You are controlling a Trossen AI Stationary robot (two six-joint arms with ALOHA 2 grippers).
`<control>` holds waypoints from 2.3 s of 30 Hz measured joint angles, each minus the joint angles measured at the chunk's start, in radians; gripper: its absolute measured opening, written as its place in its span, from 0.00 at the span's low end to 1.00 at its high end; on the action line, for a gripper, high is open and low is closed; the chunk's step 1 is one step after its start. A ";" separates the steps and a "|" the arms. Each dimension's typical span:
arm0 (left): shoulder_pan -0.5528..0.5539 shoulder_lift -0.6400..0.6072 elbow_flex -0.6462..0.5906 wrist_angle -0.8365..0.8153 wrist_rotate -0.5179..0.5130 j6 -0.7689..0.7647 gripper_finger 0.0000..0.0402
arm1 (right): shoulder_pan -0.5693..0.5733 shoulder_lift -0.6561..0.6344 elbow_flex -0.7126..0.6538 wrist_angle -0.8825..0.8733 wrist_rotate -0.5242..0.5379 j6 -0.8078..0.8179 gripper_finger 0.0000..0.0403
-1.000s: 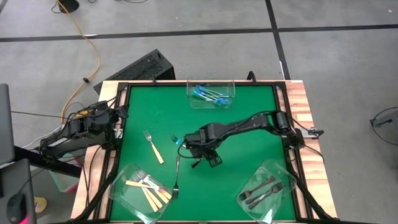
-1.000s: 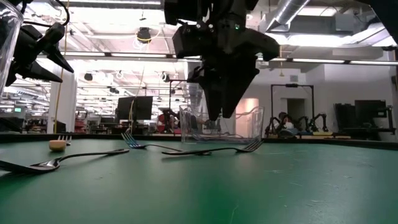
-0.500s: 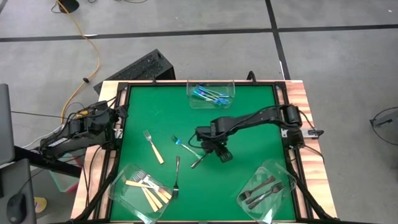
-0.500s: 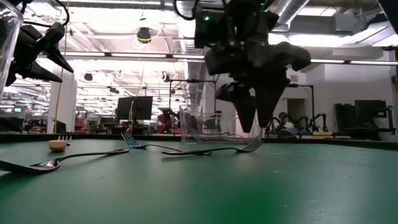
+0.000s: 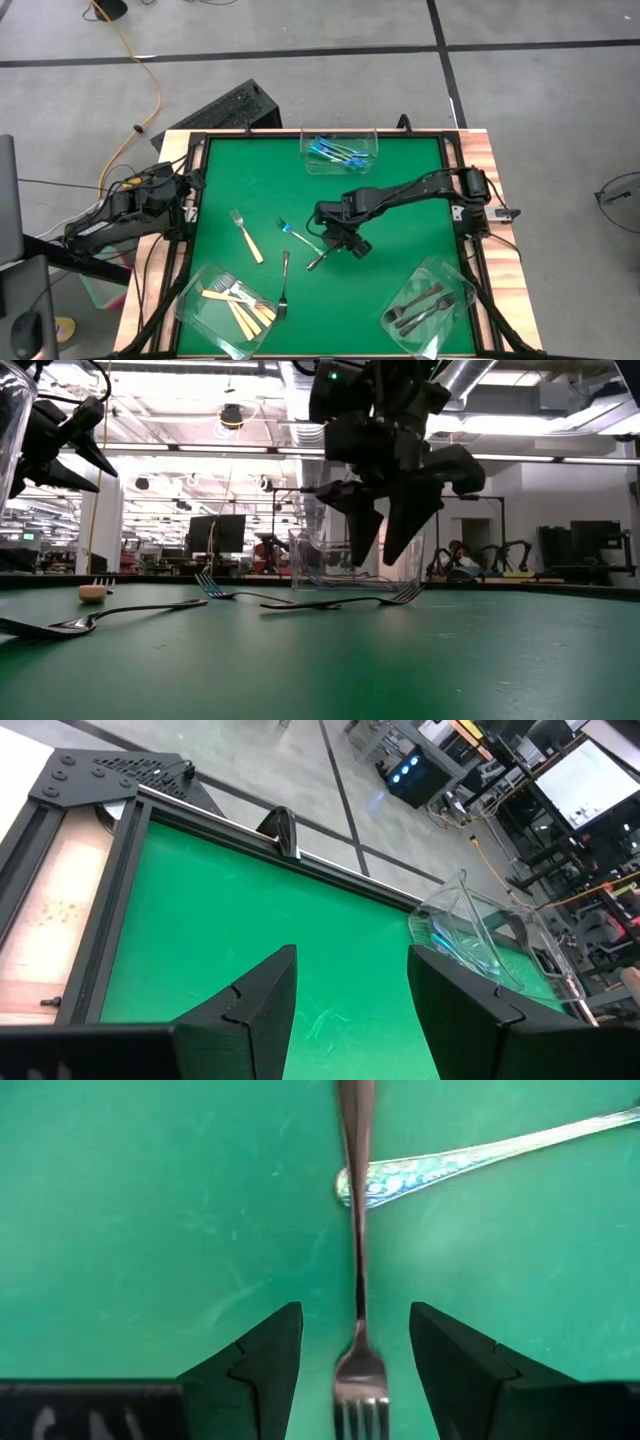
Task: Sort silverware by color (type)
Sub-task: Put the black fork into the bottom right transparent bin
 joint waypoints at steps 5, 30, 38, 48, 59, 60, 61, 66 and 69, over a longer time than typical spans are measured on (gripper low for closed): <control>0.000 0.000 0.000 0.000 0.003 0.000 0.44 | 0.002 -0.001 0.001 0.090 -0.002 0.000 0.51; 0.000 0.006 0.000 -0.002 0.007 0.000 0.44 | 0.008 0.083 -0.076 0.152 -0.056 0.182 0.51; 0.000 0.006 0.000 -0.002 -0.029 -0.009 0.44 | -0.023 0.080 -0.120 0.174 -0.069 0.192 0.51; 0.000 0.006 0.000 -0.003 -0.030 -0.011 0.44 | -0.034 0.083 -0.124 0.197 -0.046 0.171 0.32; 0.000 0.006 0.000 -0.004 -0.015 -0.011 0.44 | -0.041 0.084 -0.125 0.206 -0.029 0.290 0.03; 0.000 0.006 0.000 -0.004 -0.012 -0.011 0.44 | -0.036 0.085 -0.122 0.203 -0.029 0.302 0.02; 0.000 0.006 0.000 -0.004 -0.010 -0.011 0.44 | -0.032 0.085 -0.115 0.195 -0.025 0.315 0.02; 0.000 0.006 0.000 -0.004 -0.009 -0.011 0.44 | -0.020 0.089 -0.061 0.128 -0.011 0.360 0.02; 0.000 0.006 0.000 -0.004 -0.006 -0.011 0.44 | -0.020 0.093 -0.018 0.063 -0.005 0.384 0.02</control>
